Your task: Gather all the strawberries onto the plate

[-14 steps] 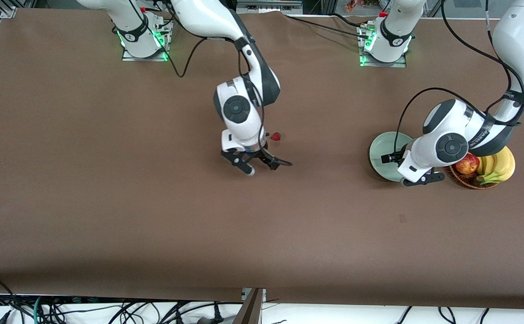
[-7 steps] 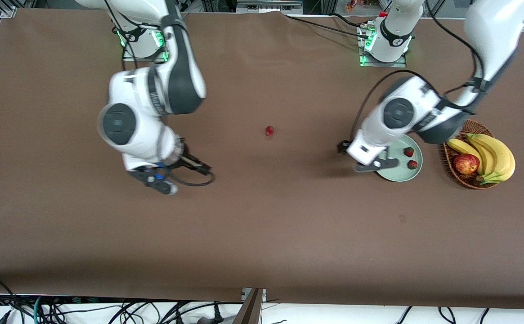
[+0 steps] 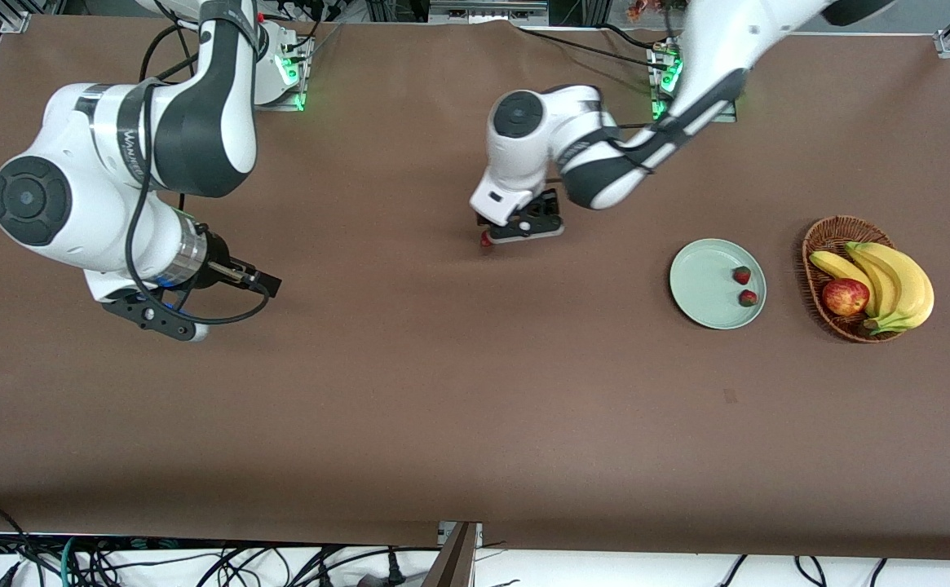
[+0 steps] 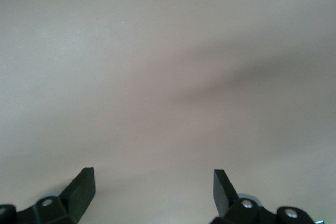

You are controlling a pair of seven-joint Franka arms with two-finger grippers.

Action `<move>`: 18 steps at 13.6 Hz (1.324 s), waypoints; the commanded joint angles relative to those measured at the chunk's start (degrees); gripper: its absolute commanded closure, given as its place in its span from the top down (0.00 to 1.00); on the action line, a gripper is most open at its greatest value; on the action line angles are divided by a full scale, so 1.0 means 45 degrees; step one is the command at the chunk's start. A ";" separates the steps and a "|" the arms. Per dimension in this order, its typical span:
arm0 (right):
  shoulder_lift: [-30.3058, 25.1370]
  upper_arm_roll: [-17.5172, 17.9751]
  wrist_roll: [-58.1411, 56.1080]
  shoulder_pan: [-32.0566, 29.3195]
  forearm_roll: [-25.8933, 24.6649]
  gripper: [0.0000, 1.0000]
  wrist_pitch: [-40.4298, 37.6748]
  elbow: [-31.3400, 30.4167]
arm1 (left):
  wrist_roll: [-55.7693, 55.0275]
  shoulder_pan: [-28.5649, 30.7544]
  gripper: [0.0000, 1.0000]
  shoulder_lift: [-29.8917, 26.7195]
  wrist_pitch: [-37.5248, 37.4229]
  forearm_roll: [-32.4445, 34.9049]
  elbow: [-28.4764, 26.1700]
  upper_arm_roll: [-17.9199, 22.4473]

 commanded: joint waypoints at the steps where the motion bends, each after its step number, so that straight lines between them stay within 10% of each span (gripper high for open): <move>1: -0.1471 0.1554 -0.0275 -0.1026 -0.1195 0.99 0.0108 -0.0345 | -0.0598 -0.2691 1.00 0.0759 0.0892 0.0291 0.1111 0.2199; 8: -0.6842 1.1827 -0.0100 -0.9129 -0.7193 0.99 0.1261 -0.2411 | -0.0582 -0.2971 1.00 0.1463 0.2110 0.0701 0.1053 0.2848; 15: -0.9953 1.3497 -0.0548 -1.0407 -0.8936 0.99 0.2062 -0.5442 | -0.0697 -0.2990 0.95 0.1658 0.2110 0.0623 0.0994 0.2927; 18: -0.9817 1.3498 -0.0568 -1.0331 -0.8955 0.99 0.2062 -0.5326 | -0.0737 -0.2990 0.43 0.1717 0.2110 0.0467 0.0994 0.2927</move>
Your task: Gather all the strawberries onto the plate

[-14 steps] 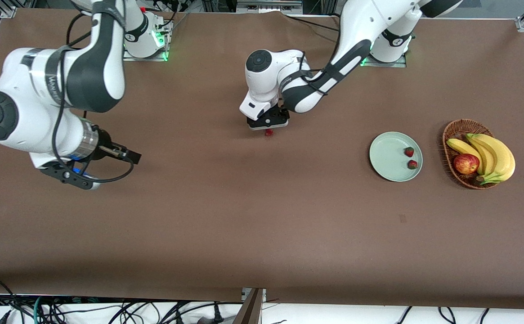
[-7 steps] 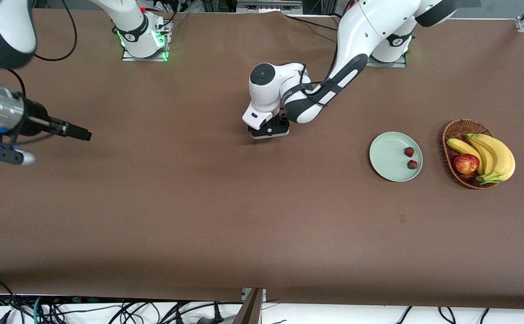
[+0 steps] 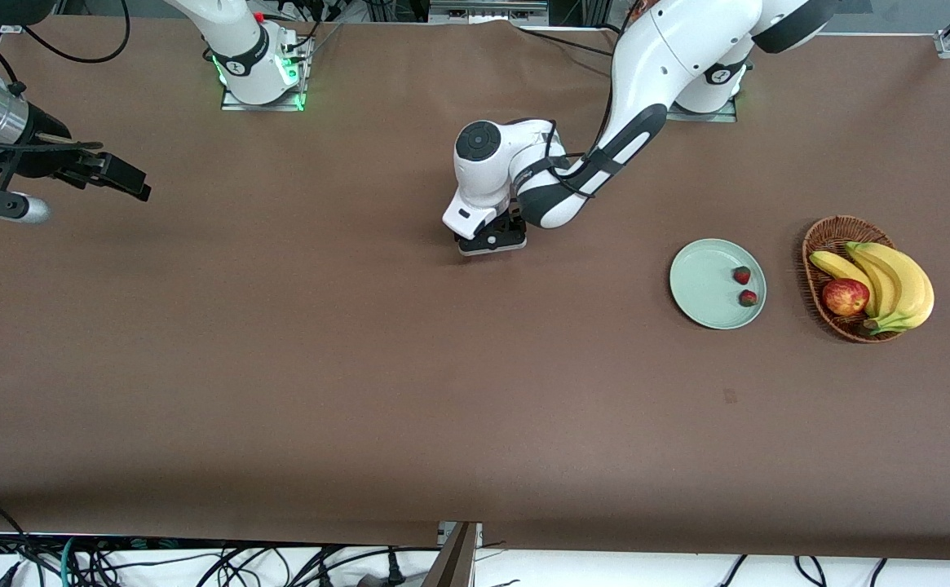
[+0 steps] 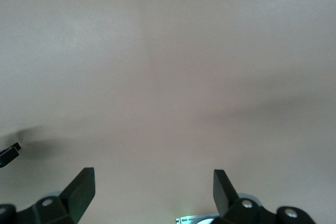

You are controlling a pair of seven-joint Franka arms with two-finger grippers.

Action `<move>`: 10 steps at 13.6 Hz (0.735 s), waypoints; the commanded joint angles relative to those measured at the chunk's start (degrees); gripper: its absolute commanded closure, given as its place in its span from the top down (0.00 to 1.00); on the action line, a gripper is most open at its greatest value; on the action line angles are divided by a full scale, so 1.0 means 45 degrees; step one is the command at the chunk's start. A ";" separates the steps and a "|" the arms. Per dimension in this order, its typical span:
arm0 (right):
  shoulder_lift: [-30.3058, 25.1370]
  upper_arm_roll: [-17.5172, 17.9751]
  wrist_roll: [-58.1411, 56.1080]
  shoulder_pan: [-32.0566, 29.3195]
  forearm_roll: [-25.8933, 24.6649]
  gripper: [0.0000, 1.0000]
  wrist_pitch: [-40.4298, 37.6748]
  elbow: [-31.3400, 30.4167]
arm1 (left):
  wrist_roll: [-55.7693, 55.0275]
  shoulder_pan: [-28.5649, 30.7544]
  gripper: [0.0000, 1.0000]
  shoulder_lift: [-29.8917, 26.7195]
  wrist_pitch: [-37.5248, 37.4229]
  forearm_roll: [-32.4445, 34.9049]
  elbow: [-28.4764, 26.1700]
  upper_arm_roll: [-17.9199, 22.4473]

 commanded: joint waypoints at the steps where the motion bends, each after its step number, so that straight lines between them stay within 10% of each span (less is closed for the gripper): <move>1: -0.0150 0.0336 -0.0239 -0.0276 -0.0208 0.99 0.0276 -0.0262 | -0.0283 -0.0024 0.29 0.0122 0.0009 0.0188 0.0178 -0.0054; 3: -0.0072 0.0336 -0.0239 -0.0276 -0.0208 0.99 0.0276 -0.0223 | -0.0342 -0.0004 0.11 0.0082 -0.0069 0.0169 0.0216 -0.0074; 10: -0.0013 0.0356 -0.0200 -0.0100 -0.0228 0.99 0.0373 -0.0223 | 0.0513 0.2777 0.05 -0.0678 -0.1490 -0.0398 0.0139 -0.1609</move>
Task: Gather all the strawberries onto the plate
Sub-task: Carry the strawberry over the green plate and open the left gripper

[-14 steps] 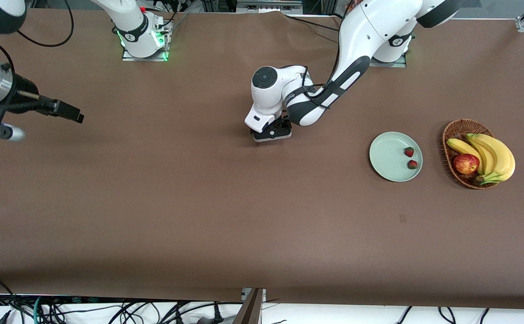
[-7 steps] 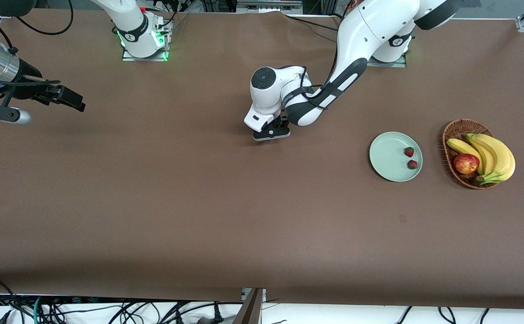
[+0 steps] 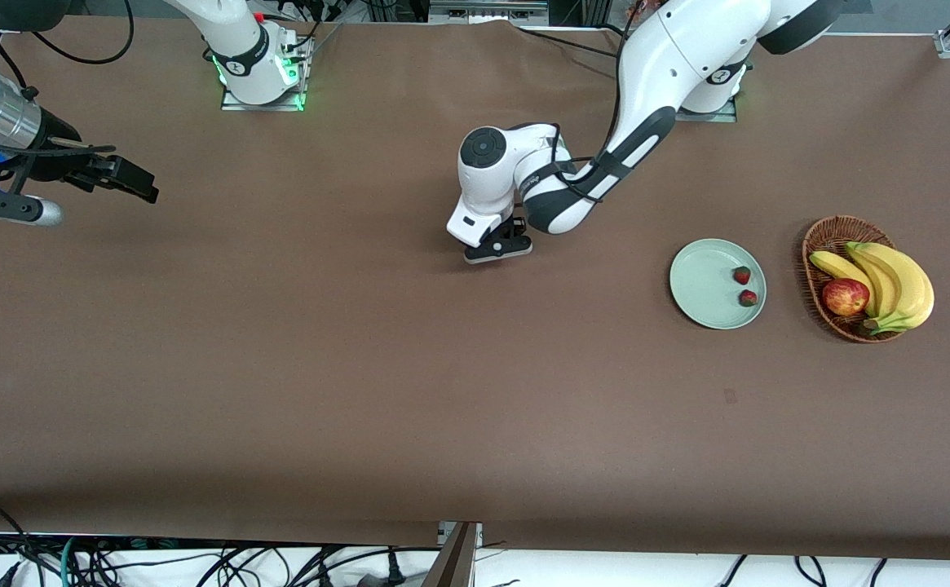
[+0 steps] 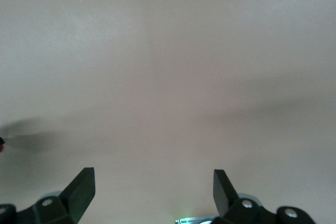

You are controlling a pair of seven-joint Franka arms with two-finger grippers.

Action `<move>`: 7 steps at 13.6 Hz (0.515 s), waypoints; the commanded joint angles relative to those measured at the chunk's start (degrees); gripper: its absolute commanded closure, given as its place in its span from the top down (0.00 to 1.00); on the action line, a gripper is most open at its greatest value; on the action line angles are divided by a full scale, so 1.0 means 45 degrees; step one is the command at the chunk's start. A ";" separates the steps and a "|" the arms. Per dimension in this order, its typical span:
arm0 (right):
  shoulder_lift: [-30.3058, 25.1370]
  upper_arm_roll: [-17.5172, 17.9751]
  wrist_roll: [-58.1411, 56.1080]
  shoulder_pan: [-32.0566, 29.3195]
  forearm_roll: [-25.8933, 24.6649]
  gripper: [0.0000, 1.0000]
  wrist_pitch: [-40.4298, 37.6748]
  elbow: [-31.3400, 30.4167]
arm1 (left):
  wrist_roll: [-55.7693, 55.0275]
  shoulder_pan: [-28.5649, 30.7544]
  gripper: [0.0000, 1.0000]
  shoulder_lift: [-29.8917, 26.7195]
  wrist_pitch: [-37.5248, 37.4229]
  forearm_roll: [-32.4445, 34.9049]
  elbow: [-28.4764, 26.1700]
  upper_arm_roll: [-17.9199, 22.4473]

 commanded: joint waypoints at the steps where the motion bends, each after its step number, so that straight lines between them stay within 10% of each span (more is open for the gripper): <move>1: -0.0081 0.0153 -0.0170 -0.0105 -0.0214 0.99 0.0202 -0.0146 | 0.1181 0.3321 0.05 -0.0532 -0.1694 -0.0255 -0.0427 -0.2141; 7: -0.0081 0.0153 -0.0150 -0.0105 -0.0214 0.99 0.0202 -0.0185 | 0.5493 1.0418 0.06 -0.0630 -0.4747 -0.0216 -0.1132 -0.4554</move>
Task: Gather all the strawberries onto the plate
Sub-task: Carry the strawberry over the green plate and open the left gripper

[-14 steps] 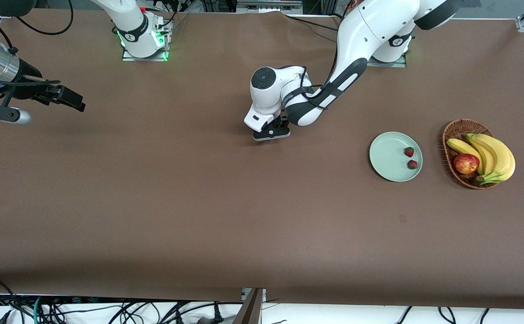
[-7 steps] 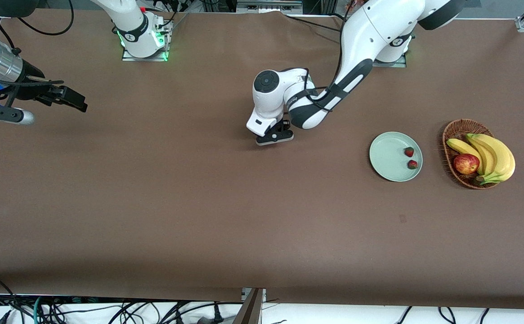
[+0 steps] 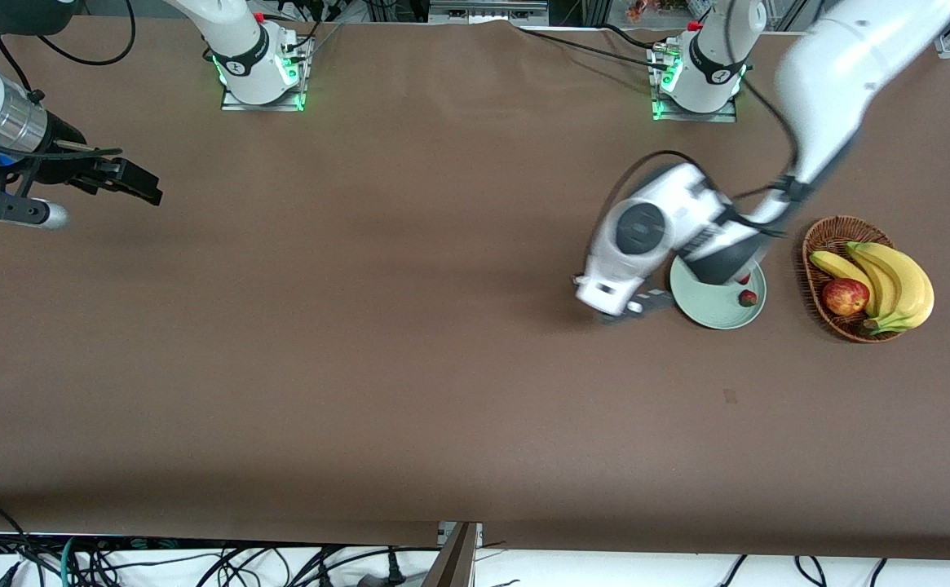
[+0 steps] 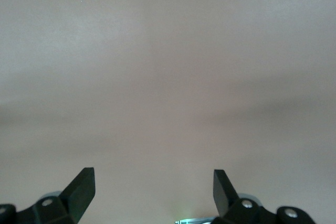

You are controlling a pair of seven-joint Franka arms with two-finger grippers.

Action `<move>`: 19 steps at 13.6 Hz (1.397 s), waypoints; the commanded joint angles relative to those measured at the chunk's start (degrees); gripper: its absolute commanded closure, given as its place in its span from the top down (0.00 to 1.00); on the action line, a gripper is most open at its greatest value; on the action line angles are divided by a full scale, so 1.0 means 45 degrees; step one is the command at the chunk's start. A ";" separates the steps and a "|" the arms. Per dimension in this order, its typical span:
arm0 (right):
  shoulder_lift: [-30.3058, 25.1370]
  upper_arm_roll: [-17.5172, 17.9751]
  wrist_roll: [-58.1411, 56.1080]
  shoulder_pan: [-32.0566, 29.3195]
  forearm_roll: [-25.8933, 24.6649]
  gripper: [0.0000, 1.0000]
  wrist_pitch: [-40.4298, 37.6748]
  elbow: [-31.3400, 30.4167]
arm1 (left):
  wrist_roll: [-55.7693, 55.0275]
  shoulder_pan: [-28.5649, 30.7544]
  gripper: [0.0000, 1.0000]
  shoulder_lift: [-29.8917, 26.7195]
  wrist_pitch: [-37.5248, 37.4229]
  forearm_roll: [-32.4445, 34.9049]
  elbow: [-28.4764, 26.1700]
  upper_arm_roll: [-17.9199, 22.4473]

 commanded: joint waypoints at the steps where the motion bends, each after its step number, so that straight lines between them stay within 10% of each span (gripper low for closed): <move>1: -0.0152 0.0122 -0.0151 -0.0105 -0.0201 0.99 0.0124 -0.0180 | 0.2210 0.2224 0.06 -0.0316 -0.0496 -0.0206 -0.0555 -0.0305; 8: -0.0152 0.0122 -0.0092 -0.0105 -0.0201 0.99 0.0124 -0.0180 | 0.5324 0.3678 0.27 0.0172 -0.0418 0.0377 -0.1002 0.0826; 9: -0.0152 0.0122 -0.0073 -0.0105 -0.0201 0.99 0.0124 -0.0180 | 0.5344 0.3658 0.44 0.0211 -0.0399 0.0535 -0.1120 0.0944; 10: -0.0152 0.0122 -0.0072 -0.0105 -0.0201 0.99 0.0124 -0.0180 | 0.5518 0.3658 0.88 0.0231 -0.0418 0.0575 -0.1121 0.0926; 11: -0.0152 0.0122 -0.0072 -0.0105 -0.0201 0.99 0.0124 -0.0180 | 0.5848 0.3677 1.00 0.0154 -0.0534 0.0575 -0.1044 0.0907; 19: -0.0114 0.0122 -0.0053 -0.0065 -0.0201 0.99 0.0143 -0.0160 | 0.8368 0.6306 1.00 -0.1272 -0.3267 0.0068 0.0985 -0.3030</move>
